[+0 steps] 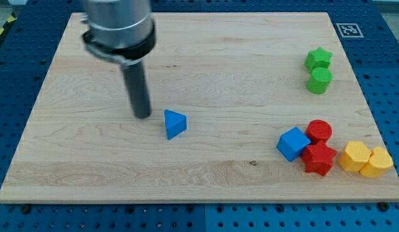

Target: Place the blue cube at the bottom center of the board

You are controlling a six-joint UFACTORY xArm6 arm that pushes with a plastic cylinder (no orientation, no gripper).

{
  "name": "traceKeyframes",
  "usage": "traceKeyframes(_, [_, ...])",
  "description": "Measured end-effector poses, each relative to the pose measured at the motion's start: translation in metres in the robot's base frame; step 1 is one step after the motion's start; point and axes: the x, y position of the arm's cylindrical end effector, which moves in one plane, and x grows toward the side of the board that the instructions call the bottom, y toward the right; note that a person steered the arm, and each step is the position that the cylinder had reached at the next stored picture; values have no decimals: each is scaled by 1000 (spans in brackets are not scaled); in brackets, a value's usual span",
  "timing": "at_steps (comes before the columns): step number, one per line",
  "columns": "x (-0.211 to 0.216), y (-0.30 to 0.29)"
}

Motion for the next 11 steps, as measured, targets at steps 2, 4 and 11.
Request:
traceKeyframes(2, [4, 16])
traceKeyframes(4, [20, 70])
traceKeyframes(11, [33, 141])
